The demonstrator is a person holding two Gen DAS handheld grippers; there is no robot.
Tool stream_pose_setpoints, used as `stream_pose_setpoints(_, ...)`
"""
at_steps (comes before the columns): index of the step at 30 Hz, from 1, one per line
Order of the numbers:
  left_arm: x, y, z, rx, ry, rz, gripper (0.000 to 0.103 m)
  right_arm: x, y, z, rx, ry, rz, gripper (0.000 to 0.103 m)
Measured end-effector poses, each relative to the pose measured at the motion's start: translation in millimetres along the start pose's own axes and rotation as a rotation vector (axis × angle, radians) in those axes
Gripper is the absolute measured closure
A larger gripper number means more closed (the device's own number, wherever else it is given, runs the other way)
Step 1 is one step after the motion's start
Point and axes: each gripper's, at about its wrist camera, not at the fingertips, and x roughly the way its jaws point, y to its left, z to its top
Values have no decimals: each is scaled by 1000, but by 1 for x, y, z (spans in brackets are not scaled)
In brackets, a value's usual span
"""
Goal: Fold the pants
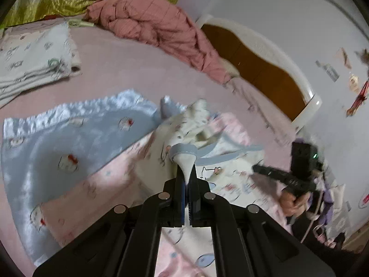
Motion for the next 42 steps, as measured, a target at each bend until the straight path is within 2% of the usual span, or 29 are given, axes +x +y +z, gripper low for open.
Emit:
stream_pose_setpoints(4,4,0,-22,44,55,51,102,6,6,-5,-26,46,-32,101)
stream_pose_setpoints(9,6,3,-36,72,102,100,101,1,19,-13,-120,76,-90,101)
stream_pose_setpoints(10,7,3,-39,77,114,114,100,1,21,-15,-140,86,-120,100)
stream_pose_setpoints(11,8,2,-41,85,121,128,92,2,24,-14,-151,106,-137,99)
stream_pose_setpoints(12,7,0,-42,96,123,136,88,3,25,-15,-158,126,-156,95)
stream_pose_setpoints(14,3,-7,-43,128,101,138,72,-1,26,-15,-160,128,-177,82)
stream_pose_setpoints(15,1,-12,-42,143,90,144,67,-6,27,-15,-157,111,-175,73)
stream_pose_setpoints(16,-1,-15,-42,150,80,150,56,-11,27,-15,-150,84,-170,63)
stream_pose_setpoints(17,-3,-18,-41,152,66,158,51,-18,28,-13,-138,50,-162,56)
stream_pose_setpoints(18,-3,-21,-40,151,57,169,51,-22,29,-11,-125,25,-160,50)
stream_pose_setpoints(21,4,-26,-36,154,48,256,51,-28,30,2,-54,-53,-175,50)
stream_pose_setpoints(22,6,-28,-35,150,38,297,51,-28,30,8,-15,-84,-214,50)
stream_pose_setpoints(24,9,-28,-34,135,20,377,51,-20,34,15,1,-84,-281,50)
stream_pose_setpoints(26,13,-26,-34,116,19,414,51,0,40,21,-13,-11,-342,52)
stream_pose_setpoints(27,15,-26,-35,114,28,418,51,5,41,21,-16,5,-339,63)
stream_pose_setpoints(28,18,-27,-36,117,38,429,51,13,43,20,-21,41,-335,79)
stream_pose_setpoints(30,19,-29,-39,131,45,463,56,17,45,15,-23,73,-389,96)
stream_pose_setpoints(32,16,-31,-43,141,47,486,91,8,45,7,-31,38,-411,99)
stream_pose_setpoints(33,16,-32,-44,147,50,486,96,4,45,4,-36,31,-414,99)
stream_pose_setpoints(36,7,-38,-50,183,34,476,100,-10,46,-9,-59,18,-431,99)
stream_pose_setpoints(42,-4,-49,-63,251,9,537,101,-16,65,-32,-141,62,-389,99)
